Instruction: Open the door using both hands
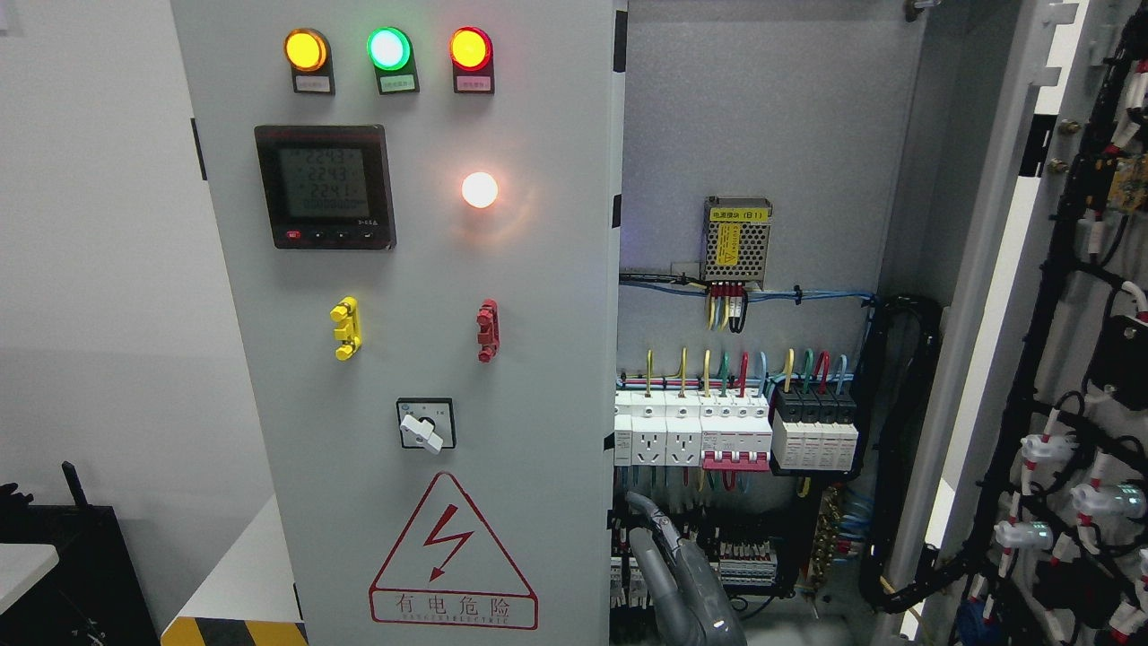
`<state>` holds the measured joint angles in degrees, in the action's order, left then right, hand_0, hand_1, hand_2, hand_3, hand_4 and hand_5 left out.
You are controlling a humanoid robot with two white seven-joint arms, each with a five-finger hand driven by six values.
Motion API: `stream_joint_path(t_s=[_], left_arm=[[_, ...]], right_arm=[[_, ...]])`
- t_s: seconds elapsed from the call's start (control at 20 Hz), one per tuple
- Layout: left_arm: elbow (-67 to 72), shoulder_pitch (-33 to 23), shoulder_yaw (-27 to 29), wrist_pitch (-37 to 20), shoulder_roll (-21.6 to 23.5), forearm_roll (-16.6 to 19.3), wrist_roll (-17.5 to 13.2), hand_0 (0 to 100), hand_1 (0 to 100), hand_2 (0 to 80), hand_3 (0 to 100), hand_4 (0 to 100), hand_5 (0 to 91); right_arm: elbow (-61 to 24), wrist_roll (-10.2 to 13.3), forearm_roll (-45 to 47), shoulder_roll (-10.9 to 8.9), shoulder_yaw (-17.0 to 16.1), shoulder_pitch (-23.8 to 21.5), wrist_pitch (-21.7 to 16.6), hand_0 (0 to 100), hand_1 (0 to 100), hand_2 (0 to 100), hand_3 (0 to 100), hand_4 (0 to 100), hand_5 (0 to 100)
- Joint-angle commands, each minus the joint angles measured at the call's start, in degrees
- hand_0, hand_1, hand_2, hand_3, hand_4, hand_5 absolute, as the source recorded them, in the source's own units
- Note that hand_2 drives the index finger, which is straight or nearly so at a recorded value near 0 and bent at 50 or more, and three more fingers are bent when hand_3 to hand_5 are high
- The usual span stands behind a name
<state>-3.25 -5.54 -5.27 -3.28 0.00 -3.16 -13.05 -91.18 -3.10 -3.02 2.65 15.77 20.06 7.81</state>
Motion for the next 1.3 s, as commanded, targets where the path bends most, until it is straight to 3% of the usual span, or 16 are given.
stream_joint_path(t_s=[0.0, 1.25], left_arm=[[0.0, 0.0, 0.0, -0.1, -1.5, 0.0, 0.0, 12, 39, 0.0, 0, 0, 0.0], [0.0, 0.0, 0.0, -0.1, -1.5, 0.0, 0.0, 12, 39, 0.0, 0, 0, 0.0]], right_arm=[[1.9, -0.1, 0.1, 0.16, -0.6, 0.8, 0.6, 50, 0, 0, 0, 0, 0], [3.0, -0.1, 0.2, 1.31, 0.0, 3.9, 1.9, 50, 0, 0, 0, 0, 0]])
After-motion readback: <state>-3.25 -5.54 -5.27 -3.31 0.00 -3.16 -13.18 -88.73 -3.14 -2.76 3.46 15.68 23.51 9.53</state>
